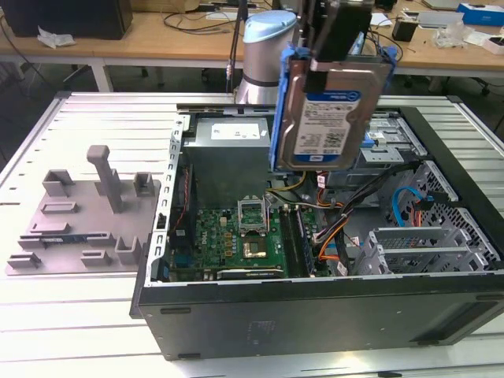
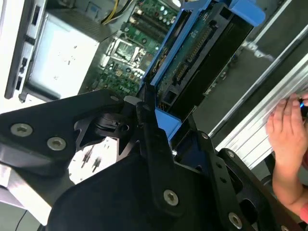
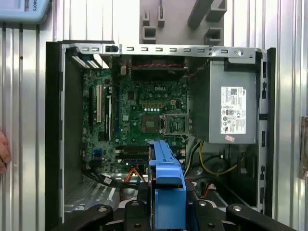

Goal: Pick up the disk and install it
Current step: 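Pick up the disk, then insert the disk into the insertion slot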

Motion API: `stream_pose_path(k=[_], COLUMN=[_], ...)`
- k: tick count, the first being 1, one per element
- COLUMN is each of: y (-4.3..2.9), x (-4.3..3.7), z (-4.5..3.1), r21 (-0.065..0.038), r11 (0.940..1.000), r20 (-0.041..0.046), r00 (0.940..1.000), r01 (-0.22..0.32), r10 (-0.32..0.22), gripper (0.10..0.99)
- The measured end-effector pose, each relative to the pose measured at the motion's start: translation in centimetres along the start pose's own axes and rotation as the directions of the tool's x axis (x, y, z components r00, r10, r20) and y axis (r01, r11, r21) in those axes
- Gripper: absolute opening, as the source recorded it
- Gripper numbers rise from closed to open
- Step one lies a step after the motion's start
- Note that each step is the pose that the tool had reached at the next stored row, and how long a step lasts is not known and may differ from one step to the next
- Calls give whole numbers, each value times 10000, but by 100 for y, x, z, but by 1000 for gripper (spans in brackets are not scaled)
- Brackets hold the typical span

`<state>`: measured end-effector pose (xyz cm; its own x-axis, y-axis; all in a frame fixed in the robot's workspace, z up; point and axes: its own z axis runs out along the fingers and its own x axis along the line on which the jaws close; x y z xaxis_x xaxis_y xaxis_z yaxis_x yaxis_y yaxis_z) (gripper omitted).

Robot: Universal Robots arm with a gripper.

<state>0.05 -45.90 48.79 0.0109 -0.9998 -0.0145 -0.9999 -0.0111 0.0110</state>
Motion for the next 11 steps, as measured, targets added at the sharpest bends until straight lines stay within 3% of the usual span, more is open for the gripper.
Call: stream_pose_path(k=[2,11], y=[-59,-63], x=[28,33], z=[0,-1], r21=[1,0], r11=[10000,10000], r20=[1,0], r00=[10000,10000], r01=[-1,-2], r10=[1,2], gripper=[369,369])
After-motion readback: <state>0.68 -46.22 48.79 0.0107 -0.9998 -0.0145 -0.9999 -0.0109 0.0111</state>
